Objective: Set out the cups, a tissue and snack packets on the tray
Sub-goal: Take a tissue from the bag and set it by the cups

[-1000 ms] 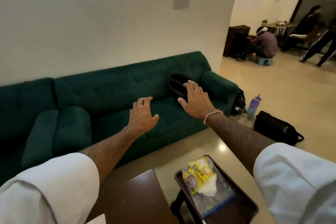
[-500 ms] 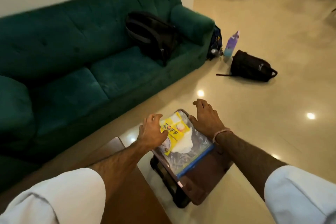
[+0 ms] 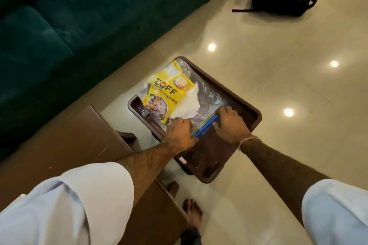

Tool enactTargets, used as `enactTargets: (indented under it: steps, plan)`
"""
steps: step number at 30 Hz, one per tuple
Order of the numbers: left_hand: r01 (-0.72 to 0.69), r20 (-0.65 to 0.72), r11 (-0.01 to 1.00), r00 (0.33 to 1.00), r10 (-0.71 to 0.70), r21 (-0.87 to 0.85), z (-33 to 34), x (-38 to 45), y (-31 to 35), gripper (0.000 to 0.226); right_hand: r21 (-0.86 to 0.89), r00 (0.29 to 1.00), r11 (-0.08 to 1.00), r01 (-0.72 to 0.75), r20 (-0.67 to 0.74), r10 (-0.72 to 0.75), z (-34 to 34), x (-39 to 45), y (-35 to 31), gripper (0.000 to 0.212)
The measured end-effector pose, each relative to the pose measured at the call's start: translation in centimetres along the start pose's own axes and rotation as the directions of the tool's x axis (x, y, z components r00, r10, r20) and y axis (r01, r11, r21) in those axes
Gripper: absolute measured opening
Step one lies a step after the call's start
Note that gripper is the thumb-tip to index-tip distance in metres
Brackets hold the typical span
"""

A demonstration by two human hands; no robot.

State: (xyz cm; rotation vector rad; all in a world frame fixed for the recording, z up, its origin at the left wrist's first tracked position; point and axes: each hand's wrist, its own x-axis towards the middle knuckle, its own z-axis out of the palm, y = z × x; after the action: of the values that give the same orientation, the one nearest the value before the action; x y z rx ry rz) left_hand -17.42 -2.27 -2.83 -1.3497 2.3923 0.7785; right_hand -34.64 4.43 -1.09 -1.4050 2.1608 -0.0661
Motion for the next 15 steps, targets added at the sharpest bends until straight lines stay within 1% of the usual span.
enactTargets:
  steps: [3, 5, 6, 8, 9, 11, 13, 15]
  plan:
    - [0.007, -0.015, 1.0, 1.0, -0.007, 0.011, 1.3, 0.7, 0.0, 0.043, 0.06, 1.0, 0.998, 0.005, 0.026, -0.006, 2.2, -0.2, 1.0, 0.025]
    - [0.019, -0.021, 0.999, 1.0, -0.02, -0.046, 1.4, 0.9, 0.1, 0.023, 0.1, 1.0, 0.995, -0.001, 0.006, 0.0, 3.2, -0.3, 1.3, 0.017]
    - [0.036, -0.021, 0.996, 0.999, -0.038, -0.084, 1.4, 0.9, 0.1, 0.016, 0.115, 1.0, 0.993, -0.007, -0.007, 0.007, 3.6, -0.4, 1.4, 0.017]
    - [0.071, -0.037, 0.986, 0.996, -0.078, -0.147, 1.2, 0.8, 0.1, 0.012, 0.16, 0.999, 0.987, -0.028, -0.029, 0.033, 4.0, -0.4, 1.3, 0.02]
    - [0.077, -0.067, 0.98, 0.994, -0.091, -0.183, 1.2, 0.7, 0.1, 0.012, 0.196, 0.998, 0.98, -0.043, -0.044, 0.053, 4.1, -0.4, 1.0, 0.022]
    - [0.037, -0.178, 0.964, 0.98, -0.086, -0.263, 1.3, 0.3, -0.1, 0.008, 0.309, 0.993, 0.949, -0.066, -0.069, 0.092, 4.2, -0.3, 0.4, 0.025]
    - [-0.057, -0.304, 0.945, 0.952, -0.046, -0.321, 1.3, -0.2, 0.0, 0.005, 0.504, 0.984, 0.857, -0.111, -0.065, 0.165, 4.2, 0.1, -0.4, 0.026]
    - [-0.14, -0.395, 0.918, 0.918, -0.02, -0.371, 1.1, -0.9, 0.1, 0.005, 0.689, 0.969, 0.705, -0.171, -0.011, 0.247, 4.4, 1.1, -1.7, 0.026]
